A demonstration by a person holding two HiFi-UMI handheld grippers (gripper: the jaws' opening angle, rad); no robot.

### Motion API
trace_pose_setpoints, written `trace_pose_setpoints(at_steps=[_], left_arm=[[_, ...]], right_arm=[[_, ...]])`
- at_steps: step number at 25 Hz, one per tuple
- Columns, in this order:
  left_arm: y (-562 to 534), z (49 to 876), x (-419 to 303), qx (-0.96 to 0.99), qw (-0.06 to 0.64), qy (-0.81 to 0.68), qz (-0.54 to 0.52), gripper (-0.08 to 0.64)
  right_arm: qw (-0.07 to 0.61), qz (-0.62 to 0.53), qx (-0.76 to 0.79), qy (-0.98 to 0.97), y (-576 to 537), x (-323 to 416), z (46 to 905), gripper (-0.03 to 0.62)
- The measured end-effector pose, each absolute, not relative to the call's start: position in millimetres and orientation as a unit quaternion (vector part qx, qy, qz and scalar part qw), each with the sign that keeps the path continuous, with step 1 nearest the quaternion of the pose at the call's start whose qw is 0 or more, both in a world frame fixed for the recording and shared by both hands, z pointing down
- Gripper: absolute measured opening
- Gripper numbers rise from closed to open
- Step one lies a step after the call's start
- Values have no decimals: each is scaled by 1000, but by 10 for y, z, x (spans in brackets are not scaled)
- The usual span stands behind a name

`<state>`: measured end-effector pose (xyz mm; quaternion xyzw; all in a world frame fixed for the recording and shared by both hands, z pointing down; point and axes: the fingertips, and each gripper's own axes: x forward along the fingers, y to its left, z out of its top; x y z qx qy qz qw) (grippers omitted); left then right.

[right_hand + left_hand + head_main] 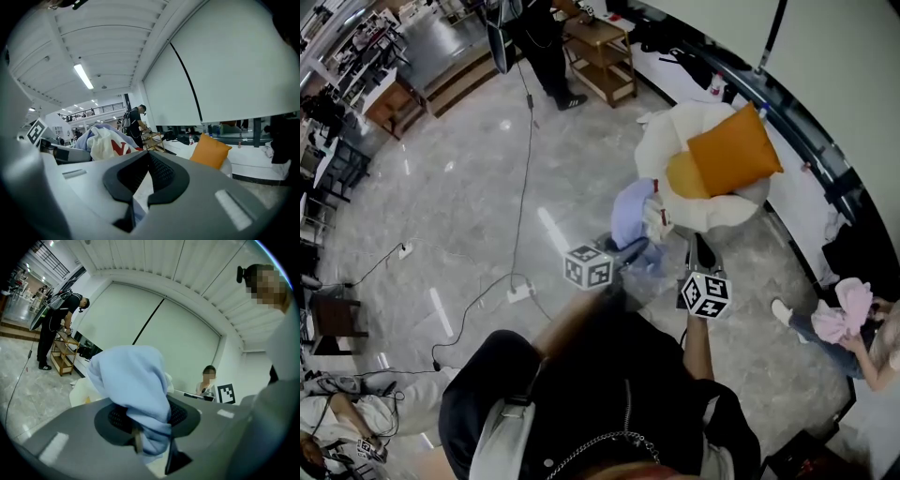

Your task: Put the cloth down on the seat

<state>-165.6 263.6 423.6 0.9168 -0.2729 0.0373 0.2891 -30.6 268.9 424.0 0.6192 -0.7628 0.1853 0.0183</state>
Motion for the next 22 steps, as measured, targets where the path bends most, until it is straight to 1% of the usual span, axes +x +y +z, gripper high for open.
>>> trace_pose_setpoints(at_steps=[22], left_arm=[[2620, 4252, -1464, 915, 301, -265, 52, 152]], right_arm=[[14, 224, 619, -752, 2687, -165, 4393, 0]])
